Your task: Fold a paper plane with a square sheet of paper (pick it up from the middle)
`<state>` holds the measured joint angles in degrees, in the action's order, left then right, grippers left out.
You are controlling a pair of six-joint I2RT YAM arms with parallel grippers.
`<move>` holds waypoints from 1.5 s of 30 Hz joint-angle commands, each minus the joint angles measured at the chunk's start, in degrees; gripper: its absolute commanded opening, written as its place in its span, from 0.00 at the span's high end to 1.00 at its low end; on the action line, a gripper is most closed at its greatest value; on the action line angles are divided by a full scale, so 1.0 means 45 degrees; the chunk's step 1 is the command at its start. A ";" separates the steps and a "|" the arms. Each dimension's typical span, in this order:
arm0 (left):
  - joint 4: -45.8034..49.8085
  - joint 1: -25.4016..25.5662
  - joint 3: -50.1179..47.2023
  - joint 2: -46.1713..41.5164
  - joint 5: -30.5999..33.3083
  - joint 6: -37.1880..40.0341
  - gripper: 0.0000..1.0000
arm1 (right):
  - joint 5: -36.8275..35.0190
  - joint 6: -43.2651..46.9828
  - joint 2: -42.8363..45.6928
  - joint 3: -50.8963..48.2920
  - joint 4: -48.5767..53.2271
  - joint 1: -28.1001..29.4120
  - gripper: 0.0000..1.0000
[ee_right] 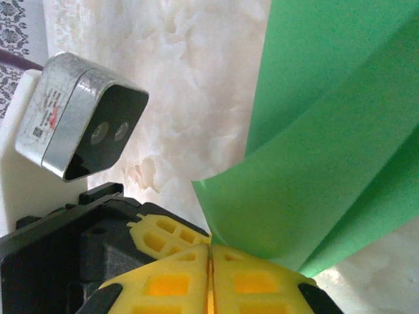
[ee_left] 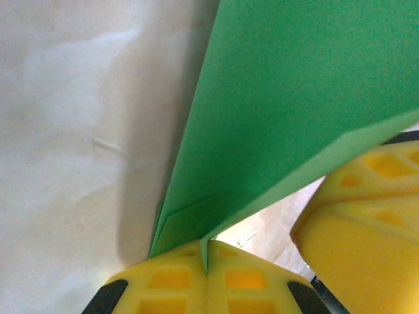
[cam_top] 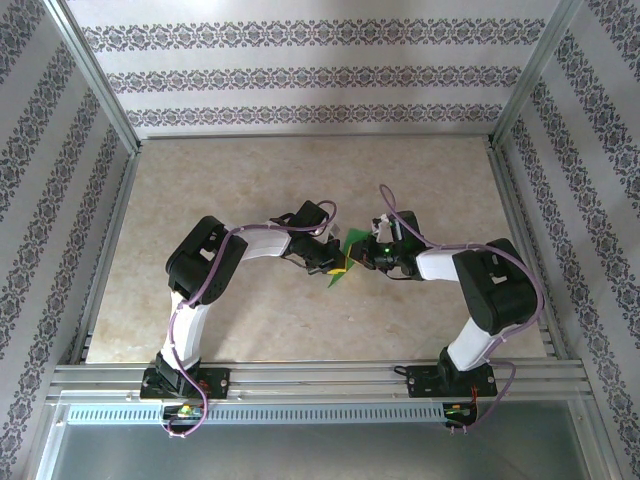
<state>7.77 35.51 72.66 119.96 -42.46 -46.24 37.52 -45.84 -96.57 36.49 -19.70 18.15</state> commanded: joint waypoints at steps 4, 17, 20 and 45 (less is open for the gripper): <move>-0.0008 -0.0205 -0.0095 0.0314 0.0060 -0.0174 1.00 | -0.0668 0.0314 -0.0372 0.0309 0.0402 0.0087 0.89; -0.0004 -0.0234 -0.0127 0.0198 0.0035 -0.0143 0.93 | -0.1593 0.0267 -0.0394 0.0329 0.1241 0.0070 0.89; -0.0008 -0.0254 -0.0132 0.0168 0.0027 -0.0150 0.91 | -0.1764 0.0254 -0.0375 0.0329 0.1443 0.0068 0.89; 0.0392 -0.0390 -0.0414 -0.0584 0.0288 0.0302 0.85 | -0.2300 -0.0161 -0.0697 0.0348 0.2090 -0.0088 0.89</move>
<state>7.20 35.11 72.01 119.42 -42.74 -45.89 30.41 -46.30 -98.04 37.67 -12.99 18.13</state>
